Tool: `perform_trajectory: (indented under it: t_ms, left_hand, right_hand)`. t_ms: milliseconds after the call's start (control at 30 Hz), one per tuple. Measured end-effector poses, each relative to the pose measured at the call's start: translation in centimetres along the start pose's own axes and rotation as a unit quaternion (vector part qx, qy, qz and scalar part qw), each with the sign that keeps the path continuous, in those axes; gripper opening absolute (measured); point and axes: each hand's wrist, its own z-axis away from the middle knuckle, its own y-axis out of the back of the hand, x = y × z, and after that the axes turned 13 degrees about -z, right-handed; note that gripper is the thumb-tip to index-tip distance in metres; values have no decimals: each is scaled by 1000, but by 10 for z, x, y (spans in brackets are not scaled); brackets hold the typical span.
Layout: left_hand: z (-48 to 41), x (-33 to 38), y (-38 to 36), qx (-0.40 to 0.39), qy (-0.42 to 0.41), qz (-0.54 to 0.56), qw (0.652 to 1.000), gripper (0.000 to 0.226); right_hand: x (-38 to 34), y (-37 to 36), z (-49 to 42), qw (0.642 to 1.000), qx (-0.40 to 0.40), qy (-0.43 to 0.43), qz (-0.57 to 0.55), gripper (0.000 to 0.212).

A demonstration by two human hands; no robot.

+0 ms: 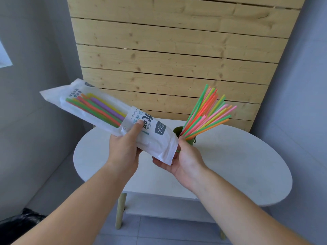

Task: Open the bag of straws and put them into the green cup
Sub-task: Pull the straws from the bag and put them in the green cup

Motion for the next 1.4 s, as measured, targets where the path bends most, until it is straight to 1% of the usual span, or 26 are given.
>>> perform_trajectory:
  t_ms: [100, 200, 267, 367, 433, 500, 533, 600, 700, 833, 1000, 1133, 1167, 1267, 1400]
  left_hand:
    - [0, 0, 0, 5, -10, -17, 1000, 38]
    - [1, -1, -2, -4, -29, -45, 999, 31]
    - [3, -1, -4, -11, -37, -55, 998, 32]
    - [3, -2, -4, -2, -26, -42, 999, 31]
    - [0, -2, 0, 8, 0, -13, 1000, 32]
    - [-4, -3, 5, 22, 41, 25, 999, 35]
    - [-6, -4, 8, 28, 58, 43, 997, 36]
    - [-10, -6, 13, 29, 83, 68, 994, 38]
    - [-13, -9, 17, 30, 112, 89, 989, 34]
    - [-15, -11, 16, 30, 126, 93, 987, 33]
    - [-16, -9, 18, 36, 133, 105, 985, 32]
    - [-15, -8, 18, 42, 143, 114, 982, 32]
    - [-14, -9, 18, 43, 145, 115, 982, 31]
    - [-13, -8, 17, 44, 151, 118, 980, 26]
    - [-15, -5, 19, 48, 152, 129, 979, 19]
  right_hand:
    - [2, 1, -2, 1000, 2, -6, -7, 39]
    - [3, 4, -4, 1000, -12, -14, -14, 35]
    - [2, 6, -5, 1000, -22, -10, -15, 32]
    - [1, 6, -6, 1000, -28, -5, 3, 32]
    - [-1, 6, -7, 998, -11, 6, 63, 38]
    - [-3, 9, -9, 983, 4, 49, 178, 45]
    - [-4, 11, -9, 971, 6, 81, 226, 43]
    - [-7, 15, -10, 955, -7, 135, 262, 36]
    - [-12, 17, -11, 945, -39, 176, 272, 25]
    - [-14, 18, -12, 944, -47, 192, 265, 10]
    - [-24, 19, -12, 948, -33, 216, 229, 10]
    - [-30, 19, -9, 966, -47, 186, 175, 1]
    - [-30, 19, -9, 968, -52, 181, 169, 3]
    - [-28, 19, -7, 965, -48, 188, 174, 4]
    - [-33, 19, -7, 958, -22, 227, 176, 5]
